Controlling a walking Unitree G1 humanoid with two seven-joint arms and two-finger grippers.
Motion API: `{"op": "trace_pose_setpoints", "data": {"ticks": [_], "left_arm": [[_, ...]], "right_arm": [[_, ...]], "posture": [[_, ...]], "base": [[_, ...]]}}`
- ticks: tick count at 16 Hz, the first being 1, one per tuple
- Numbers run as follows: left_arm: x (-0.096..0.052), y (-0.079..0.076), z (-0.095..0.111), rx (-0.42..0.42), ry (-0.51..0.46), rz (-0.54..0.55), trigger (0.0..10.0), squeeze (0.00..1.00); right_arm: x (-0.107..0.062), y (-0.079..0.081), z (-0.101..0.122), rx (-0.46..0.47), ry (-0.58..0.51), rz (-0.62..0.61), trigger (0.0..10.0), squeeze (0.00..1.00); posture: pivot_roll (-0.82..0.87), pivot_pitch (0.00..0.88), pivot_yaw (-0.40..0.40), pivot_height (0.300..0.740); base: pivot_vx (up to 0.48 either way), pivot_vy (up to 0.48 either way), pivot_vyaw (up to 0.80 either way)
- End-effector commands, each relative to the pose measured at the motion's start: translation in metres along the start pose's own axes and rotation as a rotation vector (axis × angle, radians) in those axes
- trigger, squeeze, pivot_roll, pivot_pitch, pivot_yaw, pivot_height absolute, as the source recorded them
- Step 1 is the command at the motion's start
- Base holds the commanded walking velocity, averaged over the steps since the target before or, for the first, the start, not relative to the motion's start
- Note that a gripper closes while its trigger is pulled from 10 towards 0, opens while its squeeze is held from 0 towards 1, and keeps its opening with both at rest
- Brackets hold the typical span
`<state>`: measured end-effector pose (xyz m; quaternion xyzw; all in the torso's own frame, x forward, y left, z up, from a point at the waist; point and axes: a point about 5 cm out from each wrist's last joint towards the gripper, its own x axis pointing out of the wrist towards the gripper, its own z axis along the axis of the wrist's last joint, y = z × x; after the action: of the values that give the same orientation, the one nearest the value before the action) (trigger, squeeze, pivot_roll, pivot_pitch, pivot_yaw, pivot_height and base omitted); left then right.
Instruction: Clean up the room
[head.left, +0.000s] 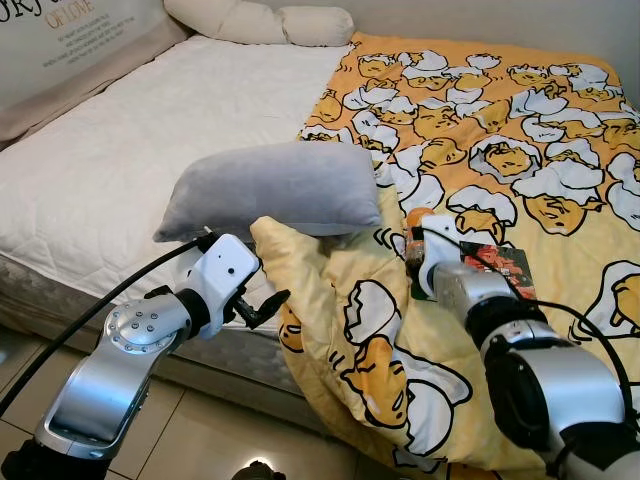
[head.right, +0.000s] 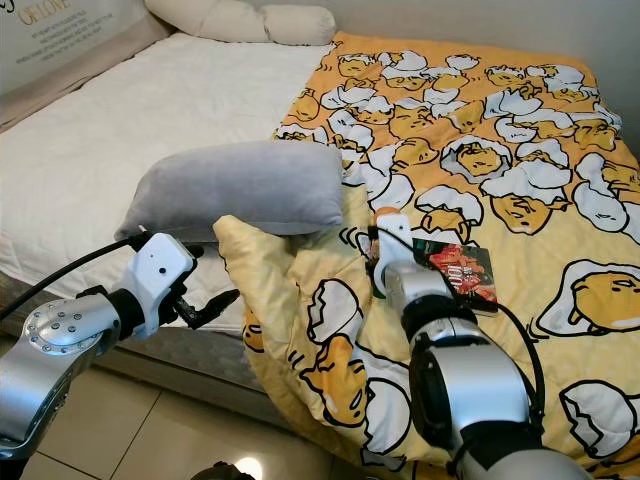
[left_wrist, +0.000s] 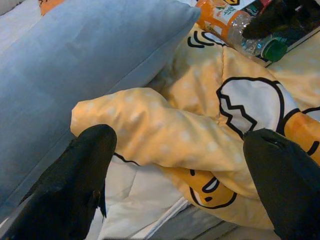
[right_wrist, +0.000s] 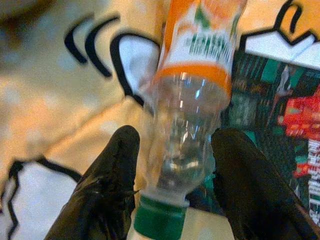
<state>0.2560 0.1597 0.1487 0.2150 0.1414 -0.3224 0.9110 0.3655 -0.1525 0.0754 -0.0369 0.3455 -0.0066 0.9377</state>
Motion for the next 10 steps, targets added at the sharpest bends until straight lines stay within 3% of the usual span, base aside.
{"op": "trace_pose_setpoints", "data": {"ticks": [1,5,6,7,10], "left_arm": [[-0.001,0.006,0.003,0.009,0.0,0.009,10.0,0.0],[-0.003,0.005,0.003,0.015,0.006,-0.007,10.0,0.0],[-0.004,0.006,0.003,0.017,0.007,-0.007,10.0,0.0],[-0.006,0.008,0.003,0.019,0.01,-0.007,10.0,0.0],[-0.009,0.009,0.004,0.023,0.016,-0.008,10.0,0.0]], "right_arm": [[-0.002,-0.001,0.01,0.027,-0.022,-0.007,10.0,1.0],[-0.001,-0.001,0.004,0.141,0.01,-0.01,10.0,1.0],[-0.001,-0.002,0.003,0.16,0.015,-0.018,10.0,0.72],[0.0,-0.002,0.002,0.169,0.02,-0.031,10.0,0.0],[0.001,0.0,-0.004,0.19,0.038,-0.038,10.0,0.0]], "posture": [[0.02,0.005,0.036,0.74],[0.05,0.027,0.045,0.74],[0.05,0.029,0.046,0.74],[0.06,0.034,0.049,0.74],[0.08,0.055,0.056,0.74]], "base": [[0.0,0.0,0.0],[0.0,0.0,0.0],[0.0,0.0,0.0],[0.0,0.0,0.0],[0.0,0.0,0.0]]}}
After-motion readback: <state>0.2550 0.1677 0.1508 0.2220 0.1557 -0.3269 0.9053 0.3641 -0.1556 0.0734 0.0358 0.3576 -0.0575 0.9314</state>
